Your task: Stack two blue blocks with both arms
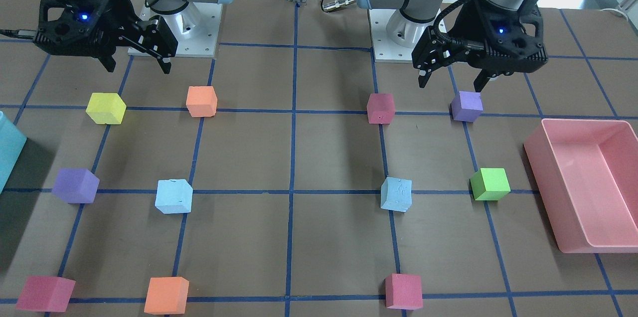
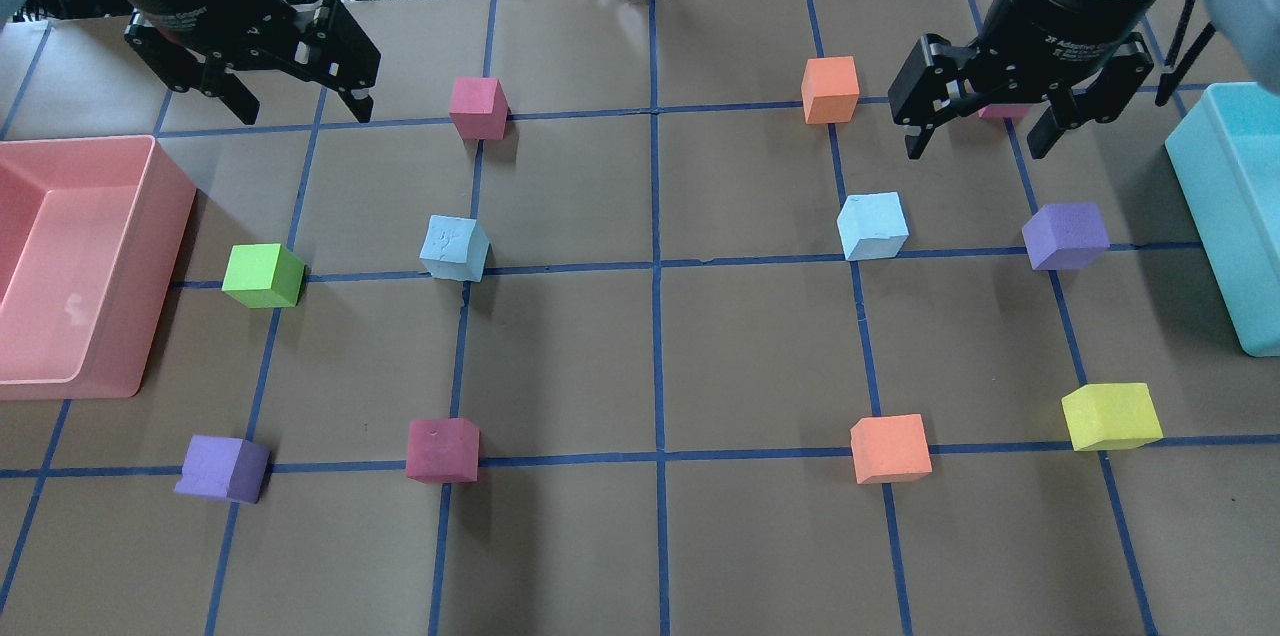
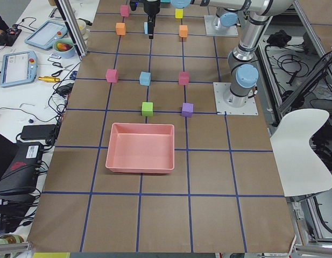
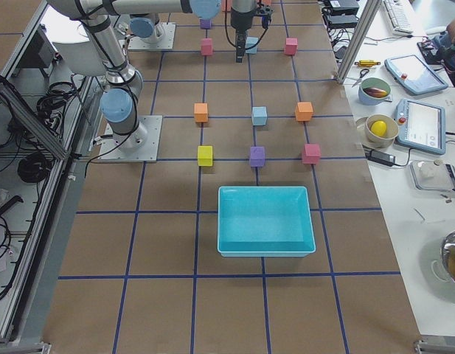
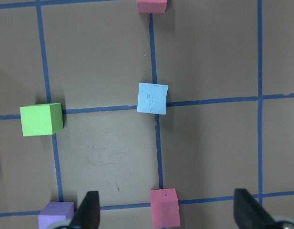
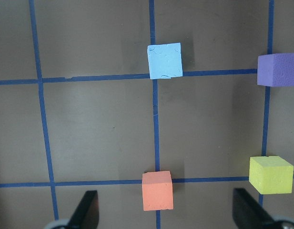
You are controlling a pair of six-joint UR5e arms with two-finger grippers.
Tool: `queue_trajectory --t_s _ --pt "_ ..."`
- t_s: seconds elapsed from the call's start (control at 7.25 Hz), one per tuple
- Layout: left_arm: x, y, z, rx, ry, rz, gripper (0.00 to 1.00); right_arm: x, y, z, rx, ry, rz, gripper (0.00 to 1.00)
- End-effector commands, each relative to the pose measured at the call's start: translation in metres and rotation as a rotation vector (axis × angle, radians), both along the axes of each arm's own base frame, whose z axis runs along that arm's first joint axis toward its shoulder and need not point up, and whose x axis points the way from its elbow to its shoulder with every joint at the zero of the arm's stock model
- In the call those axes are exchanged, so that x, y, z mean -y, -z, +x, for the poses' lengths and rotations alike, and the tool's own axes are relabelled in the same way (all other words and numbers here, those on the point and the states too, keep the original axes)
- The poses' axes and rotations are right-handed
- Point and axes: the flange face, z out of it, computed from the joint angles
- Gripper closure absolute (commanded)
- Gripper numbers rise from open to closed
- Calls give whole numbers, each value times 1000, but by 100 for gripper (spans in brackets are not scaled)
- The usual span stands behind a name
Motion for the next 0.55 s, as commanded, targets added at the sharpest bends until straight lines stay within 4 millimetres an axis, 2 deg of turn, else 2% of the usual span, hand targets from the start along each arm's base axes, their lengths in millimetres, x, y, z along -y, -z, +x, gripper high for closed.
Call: queue_trajectory --t_s 0.0,0.41 --pt "0 0 0 0 0 1 0 0 1 0 -1 1 4 0" --pt "-1 2 0 2 0 5 0 0 1 1 0 0 1 0"
